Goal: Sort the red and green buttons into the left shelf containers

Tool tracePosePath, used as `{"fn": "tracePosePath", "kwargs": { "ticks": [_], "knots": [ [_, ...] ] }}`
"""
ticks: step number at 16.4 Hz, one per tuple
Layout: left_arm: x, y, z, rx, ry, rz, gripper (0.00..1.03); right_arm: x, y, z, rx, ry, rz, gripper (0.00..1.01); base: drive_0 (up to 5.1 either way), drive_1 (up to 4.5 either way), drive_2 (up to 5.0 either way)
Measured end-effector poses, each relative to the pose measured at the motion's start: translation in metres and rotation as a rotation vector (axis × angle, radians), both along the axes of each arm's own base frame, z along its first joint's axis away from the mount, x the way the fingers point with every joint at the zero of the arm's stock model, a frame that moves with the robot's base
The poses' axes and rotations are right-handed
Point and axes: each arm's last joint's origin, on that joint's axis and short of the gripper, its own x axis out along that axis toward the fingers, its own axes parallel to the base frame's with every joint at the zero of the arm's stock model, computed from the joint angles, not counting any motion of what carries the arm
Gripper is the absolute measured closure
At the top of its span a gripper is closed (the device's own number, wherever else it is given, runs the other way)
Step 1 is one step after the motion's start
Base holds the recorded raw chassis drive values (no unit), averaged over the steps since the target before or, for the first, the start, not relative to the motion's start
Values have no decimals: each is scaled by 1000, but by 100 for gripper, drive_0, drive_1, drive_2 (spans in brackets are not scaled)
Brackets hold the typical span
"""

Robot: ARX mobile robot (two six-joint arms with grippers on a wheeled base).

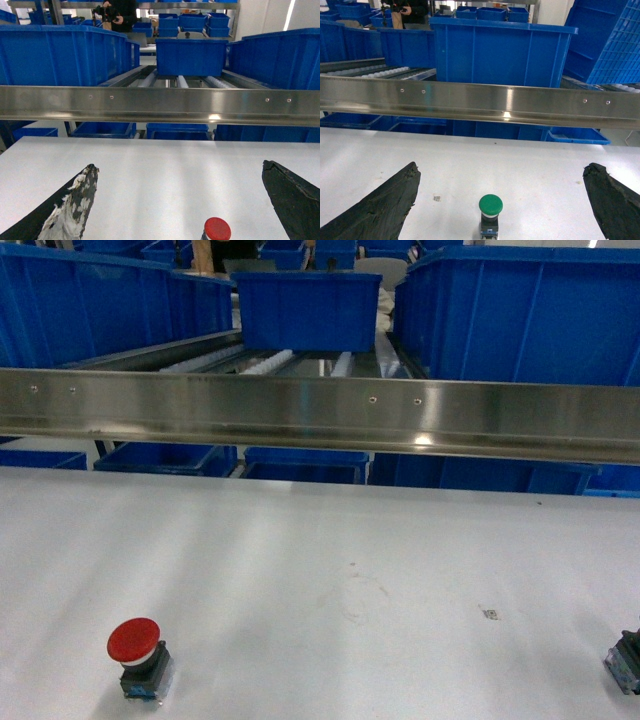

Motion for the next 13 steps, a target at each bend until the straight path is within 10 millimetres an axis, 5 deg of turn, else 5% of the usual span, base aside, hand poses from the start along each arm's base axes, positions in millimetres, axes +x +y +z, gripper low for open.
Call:
{"fn": "tracePosePath", "kwargs": {
  "ticks": [9, 13],
  "knots": [
    [0, 1, 1, 0, -8, 1, 5, 2, 2, 5, -23, -54, -15, 3, 0, 0, 0],
    [27, 10, 5, 53, -30, -17, 5, 40, 12, 3, -102, -14, 15, 3, 0, 0, 0]
  ]
}}
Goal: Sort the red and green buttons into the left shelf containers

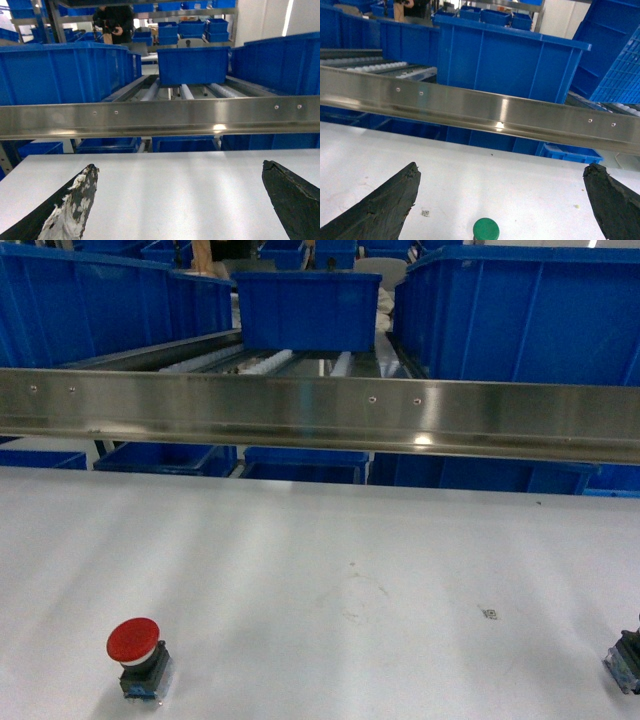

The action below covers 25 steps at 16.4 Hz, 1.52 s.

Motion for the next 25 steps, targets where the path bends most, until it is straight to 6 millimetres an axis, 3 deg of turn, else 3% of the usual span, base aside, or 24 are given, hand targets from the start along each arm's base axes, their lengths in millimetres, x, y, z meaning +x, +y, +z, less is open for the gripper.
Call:
{"fn": "tracePosePath", "kwargs": {
  "ticks": [2, 3, 9, 10, 13, 22, 25],
  "knots": [
    [31, -2, 2, 16, 84, -75, 5, 36, 1, 11, -26, 27, 2, 3, 0, 0, 0],
    [67, -10, 15, 39, 175, -110, 5, 68, 1, 13, -34, 128, 29, 3, 0, 0, 0],
    [179, -62, 23, 117, 464, -161, 5, 181, -6, -16, -67, 581, 5, 3, 0, 0, 0],
    [196, -76, 24, 120, 500, -157, 5, 191, -9, -20, -65, 651, 16, 3, 0, 0, 0],
    [209, -91, 16, 130, 568, -169, 5, 196, -21, -25, -94, 706, 0, 3, 0, 0, 0],
    [209, -90, 17, 129, 562, -164, 5, 197, -20, -26, -129, 711, -1, 3, 0, 0, 0],
    [209, -90, 17, 129, 562, -164, 5, 196, -15, -42, -122, 830, 23, 3, 0, 0, 0]
  ]
}}
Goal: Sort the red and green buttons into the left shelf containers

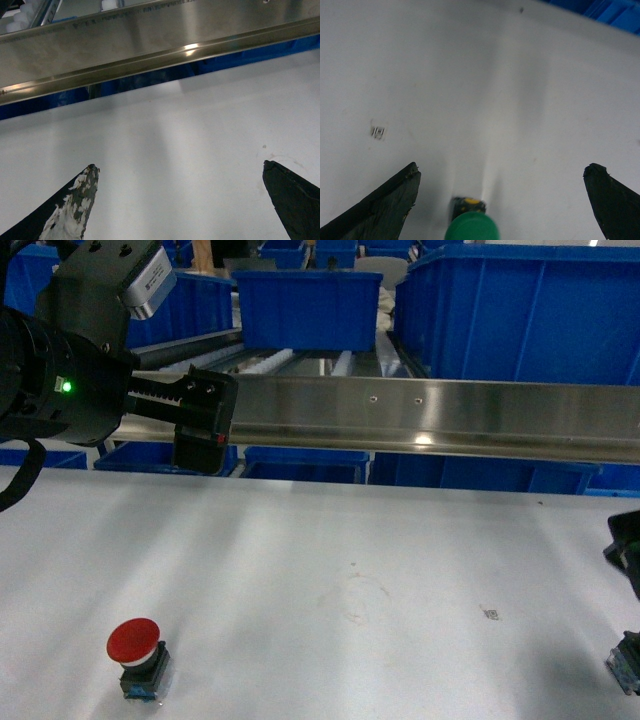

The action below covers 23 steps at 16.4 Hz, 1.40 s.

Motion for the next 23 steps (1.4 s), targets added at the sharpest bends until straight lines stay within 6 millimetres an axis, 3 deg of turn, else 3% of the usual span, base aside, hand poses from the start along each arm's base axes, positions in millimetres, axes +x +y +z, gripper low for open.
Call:
{"fn": "tracePosePath", "kwargs": {
  "ticks": [6, 12, 17, 23],
  "knots": [
    [0, 0, 0, 0, -1, 1, 5, 13, 2, -13, 65, 126, -22, 3, 0, 0, 0],
    [0, 0, 0, 1, 0, 2, 5, -2, 3, -49, -22, 177, -34, 3, 0, 0, 0],
    [0, 0, 0, 2, 0, 3, 5, -34, 12, -70, -35, 178, -42, 3, 0, 0, 0],
    [0, 0, 0, 2, 0, 3, 5, -69, 15, -72, 12, 62, -118, 3, 0, 0, 0]
  ]
}}
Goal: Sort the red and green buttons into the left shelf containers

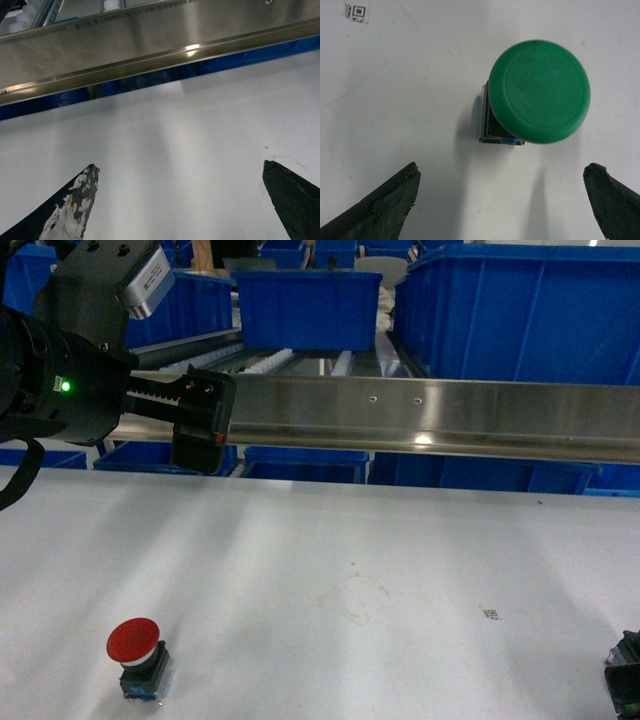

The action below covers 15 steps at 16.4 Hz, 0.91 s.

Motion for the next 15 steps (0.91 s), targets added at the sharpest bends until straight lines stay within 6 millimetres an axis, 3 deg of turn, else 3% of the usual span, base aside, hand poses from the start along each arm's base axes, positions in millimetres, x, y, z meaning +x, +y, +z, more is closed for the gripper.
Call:
{"fn": "tracePosePath", "kwargs": {
  "ticks": [2, 3, 4, 6, 10, 11, 15],
  "knots": [
    [0, 0, 0, 0, 0, 0, 5, -6, 3, 1, 33, -5, -23, 3, 0, 0, 0],
    [0, 0, 0, 0, 0, 0, 5, -7, 6, 4, 47, -13, -33, 8, 0, 0, 0],
    [0, 0, 0, 0, 0, 0, 5, -8, 8, 8, 61, -2, -44, 2, 0, 0, 0],
    [0, 0, 0, 0, 0, 0, 5, -2, 10, 17, 74, 53, -48, 3, 0, 0, 0],
    [0, 0, 0, 0, 0, 0, 5, 16, -10, 65, 9, -103, -65, 3, 0, 0, 0],
    [0, 0, 0, 0, 0, 0, 5, 17, -14, 66, -31, -102, -78, 3, 0, 0, 0],
    [0, 0, 0, 0, 0, 0, 5, 18, 7, 51, -11, -25, -17, 3, 0, 0, 0]
  ]
}}
